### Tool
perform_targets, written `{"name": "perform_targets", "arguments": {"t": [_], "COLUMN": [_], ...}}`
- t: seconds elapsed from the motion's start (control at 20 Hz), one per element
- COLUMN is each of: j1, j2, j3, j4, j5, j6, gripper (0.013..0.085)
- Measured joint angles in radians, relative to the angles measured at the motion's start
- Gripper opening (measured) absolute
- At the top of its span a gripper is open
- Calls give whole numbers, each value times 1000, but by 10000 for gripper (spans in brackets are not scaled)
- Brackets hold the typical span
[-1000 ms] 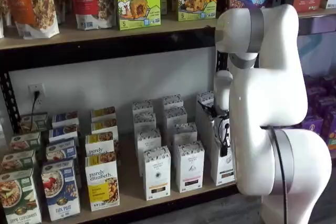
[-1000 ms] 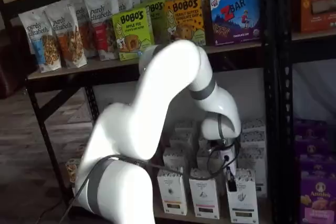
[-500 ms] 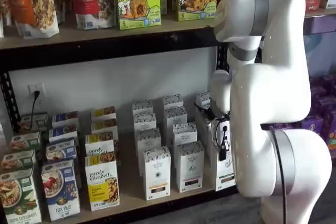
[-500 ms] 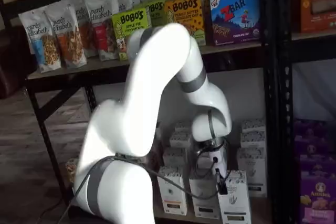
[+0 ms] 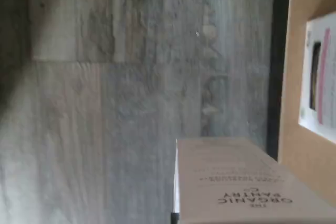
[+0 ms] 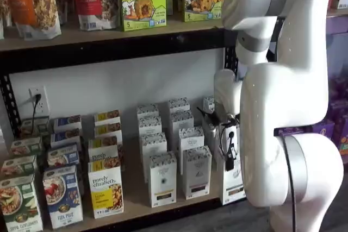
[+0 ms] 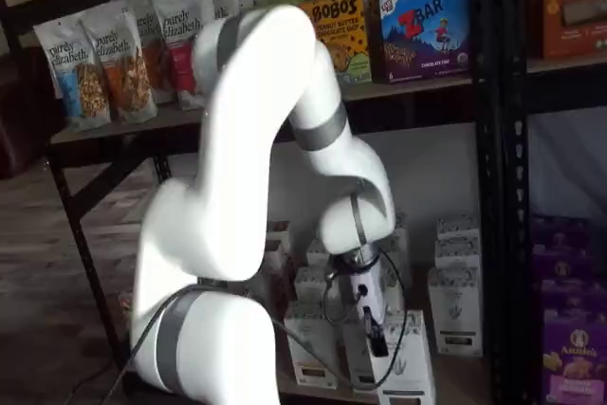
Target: Pick up the white box with a green strip in the middle, on the bottom shelf, the sixth box from the left
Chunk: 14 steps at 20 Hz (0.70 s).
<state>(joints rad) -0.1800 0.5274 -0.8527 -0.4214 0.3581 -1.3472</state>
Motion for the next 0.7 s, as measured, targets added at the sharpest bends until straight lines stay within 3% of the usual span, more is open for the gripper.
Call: {"name": "perform_targets", "arguments": {"t": [0.1, 0.2, 0.25, 0.55, 0.7], "j1": [18, 32, 44, 99, 113], "j2": [-53, -107, -137, -272, -306], "j3": [42, 83, 101, 160, 168], "j4": [37, 15, 27, 139, 168], "j5": [16, 24, 37, 130, 162], "j6": [-18, 15, 14, -43, -57], "gripper": [450, 450, 450, 450, 450]}}
